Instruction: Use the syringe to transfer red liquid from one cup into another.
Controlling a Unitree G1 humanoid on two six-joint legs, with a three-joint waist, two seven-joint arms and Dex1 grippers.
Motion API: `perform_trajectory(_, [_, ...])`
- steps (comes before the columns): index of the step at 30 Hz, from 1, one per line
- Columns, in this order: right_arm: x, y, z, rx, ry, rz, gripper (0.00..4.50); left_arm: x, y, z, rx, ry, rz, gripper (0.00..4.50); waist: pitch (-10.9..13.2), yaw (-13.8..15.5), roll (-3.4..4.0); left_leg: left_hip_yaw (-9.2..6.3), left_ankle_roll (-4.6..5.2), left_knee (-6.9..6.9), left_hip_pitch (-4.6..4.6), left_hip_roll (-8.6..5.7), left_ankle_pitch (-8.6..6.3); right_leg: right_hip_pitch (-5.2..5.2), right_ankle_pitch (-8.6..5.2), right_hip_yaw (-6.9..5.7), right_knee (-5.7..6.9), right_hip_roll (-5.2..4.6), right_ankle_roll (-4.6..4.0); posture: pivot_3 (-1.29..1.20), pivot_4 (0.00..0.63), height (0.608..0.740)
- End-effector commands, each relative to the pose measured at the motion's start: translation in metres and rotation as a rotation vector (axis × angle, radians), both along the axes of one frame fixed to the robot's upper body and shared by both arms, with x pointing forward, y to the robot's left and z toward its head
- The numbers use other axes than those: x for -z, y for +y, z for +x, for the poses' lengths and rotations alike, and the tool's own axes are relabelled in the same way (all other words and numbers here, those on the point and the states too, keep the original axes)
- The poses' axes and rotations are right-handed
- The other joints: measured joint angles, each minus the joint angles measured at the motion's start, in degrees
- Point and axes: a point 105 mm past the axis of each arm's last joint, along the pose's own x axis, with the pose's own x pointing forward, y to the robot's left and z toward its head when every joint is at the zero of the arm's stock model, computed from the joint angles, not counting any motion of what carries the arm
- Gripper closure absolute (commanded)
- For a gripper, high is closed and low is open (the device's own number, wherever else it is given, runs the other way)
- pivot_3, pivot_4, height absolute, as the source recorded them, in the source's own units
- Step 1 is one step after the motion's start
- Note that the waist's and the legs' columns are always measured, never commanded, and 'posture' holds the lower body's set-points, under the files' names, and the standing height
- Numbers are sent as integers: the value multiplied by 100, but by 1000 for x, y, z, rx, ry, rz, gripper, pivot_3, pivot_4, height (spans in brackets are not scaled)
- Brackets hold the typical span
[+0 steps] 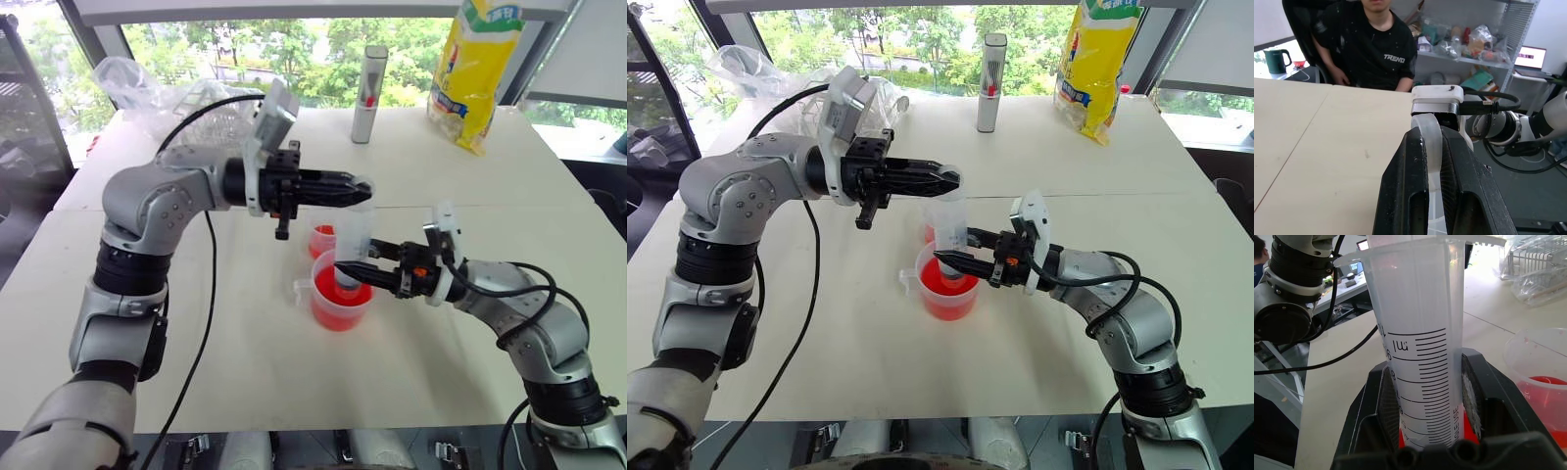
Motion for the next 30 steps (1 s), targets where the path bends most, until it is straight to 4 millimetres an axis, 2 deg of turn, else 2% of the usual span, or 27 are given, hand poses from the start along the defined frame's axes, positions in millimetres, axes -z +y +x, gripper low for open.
perform_trajectory(1, [6, 10, -14, -92, 21, -22, 3121, -39, 12, 2, -64, -151, -88, 4480, 0, 0, 0, 0, 0, 0, 0, 0, 0, 0, 0, 0, 0, 0, 0, 0, 150, 740])
perform_trajectory(30, [7, 11, -14, -100, 22, -28, 3121, -41, 12, 3, -72, -164, -95, 4480, 0, 0, 0, 0, 0, 0, 0, 0, 0, 0, 0, 0, 0, 0, 0, 0, 150, 740])
